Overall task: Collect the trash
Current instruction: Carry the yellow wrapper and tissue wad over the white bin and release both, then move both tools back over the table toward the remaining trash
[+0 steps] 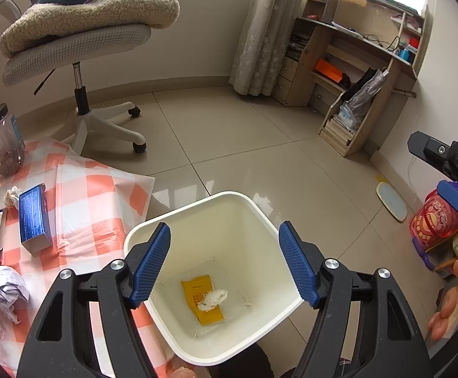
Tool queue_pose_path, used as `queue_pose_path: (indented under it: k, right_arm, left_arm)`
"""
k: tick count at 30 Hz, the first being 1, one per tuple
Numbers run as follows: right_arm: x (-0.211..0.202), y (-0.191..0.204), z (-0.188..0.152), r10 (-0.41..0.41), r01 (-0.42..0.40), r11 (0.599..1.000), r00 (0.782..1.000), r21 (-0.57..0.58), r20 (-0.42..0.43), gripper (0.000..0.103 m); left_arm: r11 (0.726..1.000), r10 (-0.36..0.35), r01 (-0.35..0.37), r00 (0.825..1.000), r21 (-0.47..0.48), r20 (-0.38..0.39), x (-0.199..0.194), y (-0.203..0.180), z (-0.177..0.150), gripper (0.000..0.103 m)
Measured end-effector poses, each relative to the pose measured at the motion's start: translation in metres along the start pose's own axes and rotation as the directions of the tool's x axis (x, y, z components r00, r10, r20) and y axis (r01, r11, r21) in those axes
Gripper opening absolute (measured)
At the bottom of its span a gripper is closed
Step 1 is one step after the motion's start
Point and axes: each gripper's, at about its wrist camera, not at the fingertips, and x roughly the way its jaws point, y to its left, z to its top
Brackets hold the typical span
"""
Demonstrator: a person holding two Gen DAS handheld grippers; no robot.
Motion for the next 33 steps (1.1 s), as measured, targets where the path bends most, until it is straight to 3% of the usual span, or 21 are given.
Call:
queue_pose_path:
  k: [6, 11, 15, 20, 23, 33]
  right_arm:
    - [-0.019, 0.019, -0.005, -0.060, 0.067, 0.996, 0.991, -0.054, 0.121, 0.096]
    - [-0.028, 0.043, -0.017, -0.108, 0.130, 0.985, 0.978, -0.115, 0.176, 0.096]
    - [-0.029, 0.069, -0.028, -0.102, 0.140, 0.967, 0.978, -0.212, 0.180, 0.096]
    - [-0.038, 0.093, -0.040, -0.070, 0.114, 0.966, 0.979, -0.232, 0.189, 0.096]
    - [-0.042, 0.108, -0.046, -0.052, 0.102, 0.960, 0.980, -0.260, 0.194, 0.096]
    - [-0.048, 0.167, -0.069, 0.013, 0.053, 0.933, 0.984, -0.356, 0.179, 0.096]
  left_arm:
    - [0.999, 0.052, -0.052, 0.997, 0.002, 0.059, -0.018, 0.016, 0.004, 0.071]
    - [0.993, 0.116, -0.116, 0.982, -0.009, 0.146, -0.042, 0.033, 0.006, 0.076]
    - [0.984, 0.179, -0.175, 0.959, -0.041, 0.219, -0.063, 0.049, 0.006, 0.084]
    - [0.963, 0.271, -0.258, 0.920, -0.081, 0.284, -0.088, 0.075, 0.001, 0.089]
    - [0.950, 0.310, -0.288, 0.905, -0.118, 0.290, -0.099, 0.093, -0.003, 0.090]
    - [0.914, 0.390, -0.342, 0.889, -0.216, 0.240, -0.114, 0.152, -0.025, 0.091]
